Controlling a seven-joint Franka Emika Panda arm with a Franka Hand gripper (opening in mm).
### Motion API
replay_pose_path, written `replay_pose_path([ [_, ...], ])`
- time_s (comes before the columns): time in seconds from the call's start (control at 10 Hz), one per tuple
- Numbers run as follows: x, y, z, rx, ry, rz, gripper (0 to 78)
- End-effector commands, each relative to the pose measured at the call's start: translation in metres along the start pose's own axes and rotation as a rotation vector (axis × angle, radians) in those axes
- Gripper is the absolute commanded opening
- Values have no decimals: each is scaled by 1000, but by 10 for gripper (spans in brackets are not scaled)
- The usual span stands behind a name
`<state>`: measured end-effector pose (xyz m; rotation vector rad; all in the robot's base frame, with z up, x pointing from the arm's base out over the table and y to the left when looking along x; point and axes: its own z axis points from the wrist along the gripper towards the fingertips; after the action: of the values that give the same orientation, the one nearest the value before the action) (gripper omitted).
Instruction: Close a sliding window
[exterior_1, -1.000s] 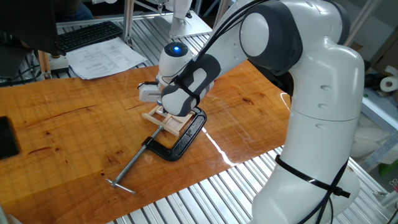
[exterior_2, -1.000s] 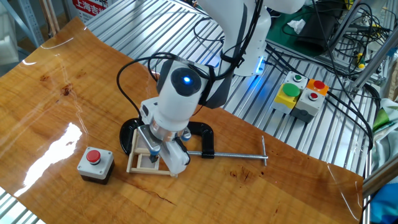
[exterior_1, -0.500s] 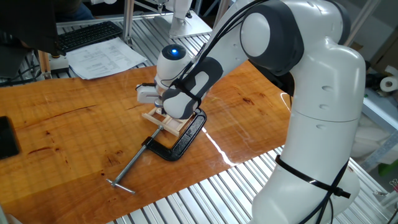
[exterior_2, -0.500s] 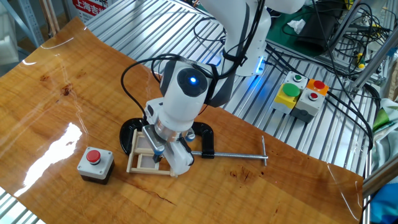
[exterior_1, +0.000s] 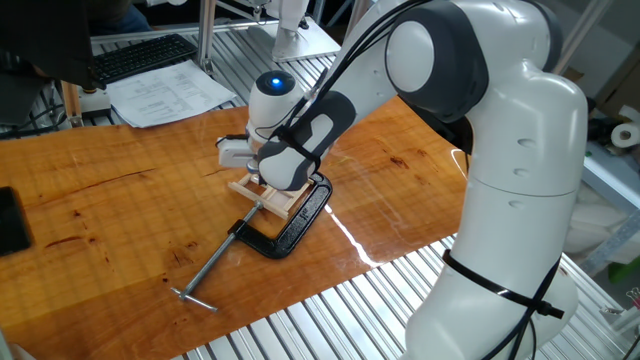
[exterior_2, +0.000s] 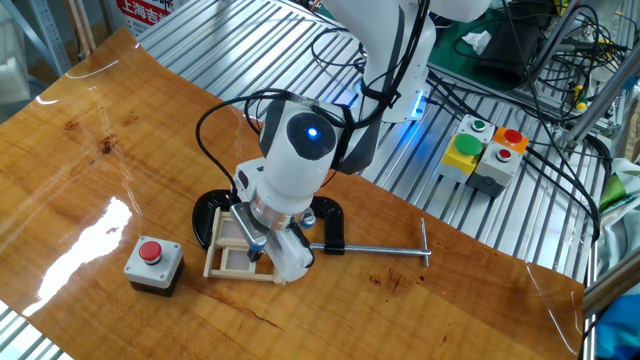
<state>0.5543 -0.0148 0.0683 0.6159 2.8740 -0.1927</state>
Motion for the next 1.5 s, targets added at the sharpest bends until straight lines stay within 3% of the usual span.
replay_pose_path([
  [0.1, -11, -8, -1, 2, 1, -14, 0],
  [0.9, -14, -10, -5, -2, 18, -10, 0],
  [1.5, -19, -13, 1, 2, -5, -13, 0],
])
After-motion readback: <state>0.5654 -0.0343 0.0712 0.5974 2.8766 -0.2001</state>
